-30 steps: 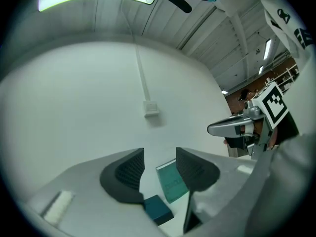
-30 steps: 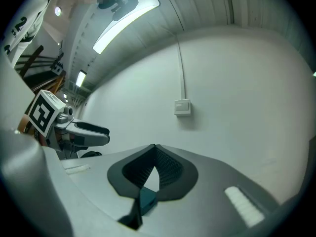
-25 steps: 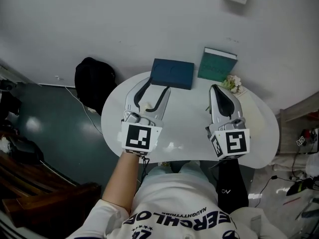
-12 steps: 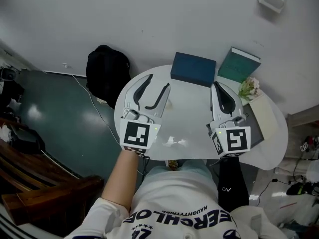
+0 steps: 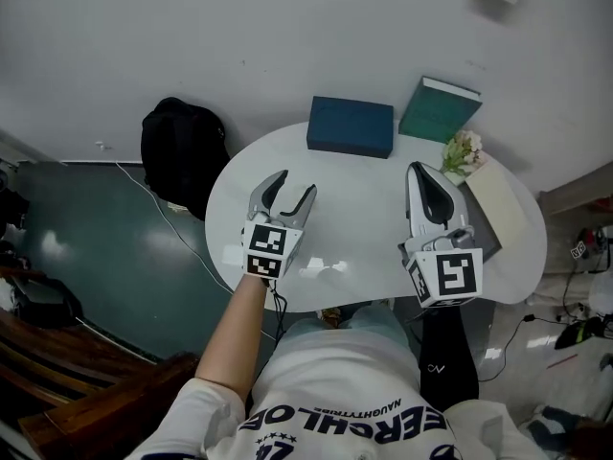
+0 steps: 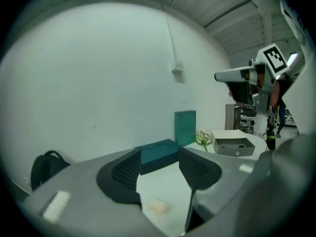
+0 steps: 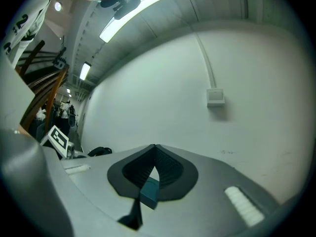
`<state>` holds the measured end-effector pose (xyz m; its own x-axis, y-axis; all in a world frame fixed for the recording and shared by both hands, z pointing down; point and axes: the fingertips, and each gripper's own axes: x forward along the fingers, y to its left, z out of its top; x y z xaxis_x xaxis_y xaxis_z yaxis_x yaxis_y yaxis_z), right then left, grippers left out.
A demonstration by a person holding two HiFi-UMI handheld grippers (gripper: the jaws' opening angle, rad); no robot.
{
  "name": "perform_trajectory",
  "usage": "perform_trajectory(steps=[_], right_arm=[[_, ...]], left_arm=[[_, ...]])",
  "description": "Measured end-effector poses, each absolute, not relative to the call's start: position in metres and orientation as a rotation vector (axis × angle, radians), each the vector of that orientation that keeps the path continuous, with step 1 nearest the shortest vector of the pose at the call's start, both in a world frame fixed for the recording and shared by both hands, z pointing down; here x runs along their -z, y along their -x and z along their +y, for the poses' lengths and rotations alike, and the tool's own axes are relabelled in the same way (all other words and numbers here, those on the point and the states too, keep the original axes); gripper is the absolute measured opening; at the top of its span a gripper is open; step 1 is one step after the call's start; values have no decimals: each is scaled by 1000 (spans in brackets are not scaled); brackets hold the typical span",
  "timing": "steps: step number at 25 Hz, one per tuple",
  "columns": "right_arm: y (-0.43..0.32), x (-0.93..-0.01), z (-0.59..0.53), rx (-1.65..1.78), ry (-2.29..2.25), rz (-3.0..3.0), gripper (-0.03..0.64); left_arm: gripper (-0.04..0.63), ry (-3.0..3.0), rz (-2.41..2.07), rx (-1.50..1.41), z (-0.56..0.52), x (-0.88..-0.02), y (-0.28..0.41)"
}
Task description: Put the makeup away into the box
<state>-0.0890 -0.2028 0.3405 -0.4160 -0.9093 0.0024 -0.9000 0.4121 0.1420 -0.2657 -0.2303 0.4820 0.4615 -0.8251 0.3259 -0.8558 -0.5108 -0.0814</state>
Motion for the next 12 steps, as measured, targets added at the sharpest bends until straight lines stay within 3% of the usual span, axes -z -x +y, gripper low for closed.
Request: perform_trajectory(steps=[12], right_arm=[[51,-354,-189,146,-1735,-2444,29]], left_arm=[[314,-2246,-1322,-686,-235,-637,270]])
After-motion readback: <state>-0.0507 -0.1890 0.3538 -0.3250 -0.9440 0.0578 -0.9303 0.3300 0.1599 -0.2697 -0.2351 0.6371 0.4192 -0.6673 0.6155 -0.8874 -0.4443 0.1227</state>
